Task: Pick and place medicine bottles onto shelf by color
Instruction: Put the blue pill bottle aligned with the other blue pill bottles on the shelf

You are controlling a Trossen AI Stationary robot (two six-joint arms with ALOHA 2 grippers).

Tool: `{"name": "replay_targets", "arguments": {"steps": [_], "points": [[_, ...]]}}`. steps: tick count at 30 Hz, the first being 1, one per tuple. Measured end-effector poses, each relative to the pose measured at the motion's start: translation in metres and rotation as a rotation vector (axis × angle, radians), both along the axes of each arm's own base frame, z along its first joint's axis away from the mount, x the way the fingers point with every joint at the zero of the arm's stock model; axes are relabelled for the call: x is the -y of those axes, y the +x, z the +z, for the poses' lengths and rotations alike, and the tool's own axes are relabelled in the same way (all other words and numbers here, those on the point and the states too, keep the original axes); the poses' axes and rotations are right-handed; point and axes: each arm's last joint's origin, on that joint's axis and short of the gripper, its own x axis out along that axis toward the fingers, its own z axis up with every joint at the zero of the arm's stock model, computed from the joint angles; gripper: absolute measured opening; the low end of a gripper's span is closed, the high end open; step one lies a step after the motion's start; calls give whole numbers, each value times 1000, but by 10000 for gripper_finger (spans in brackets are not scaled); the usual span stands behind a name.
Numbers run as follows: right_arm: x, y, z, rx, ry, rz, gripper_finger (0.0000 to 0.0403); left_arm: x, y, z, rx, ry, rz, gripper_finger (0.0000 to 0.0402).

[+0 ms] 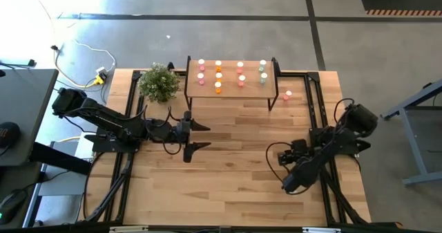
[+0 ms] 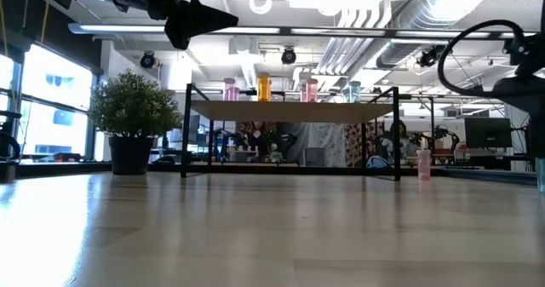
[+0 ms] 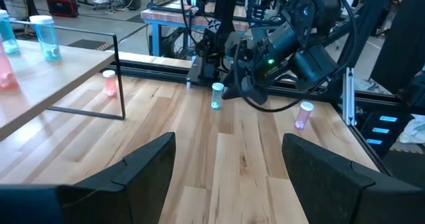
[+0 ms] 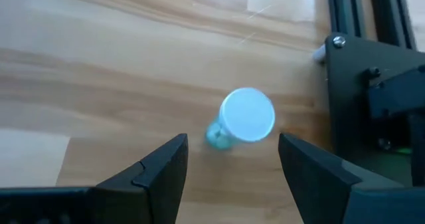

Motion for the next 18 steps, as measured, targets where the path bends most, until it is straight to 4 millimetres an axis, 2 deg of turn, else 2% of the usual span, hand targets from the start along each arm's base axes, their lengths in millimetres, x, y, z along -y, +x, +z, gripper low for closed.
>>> {"name": "replay_targets", "arguments": {"steps": [18], "points": [[19, 12, 2, -41, -39, -35, 226, 0, 0, 0, 0, 1, -1, 266]]}}
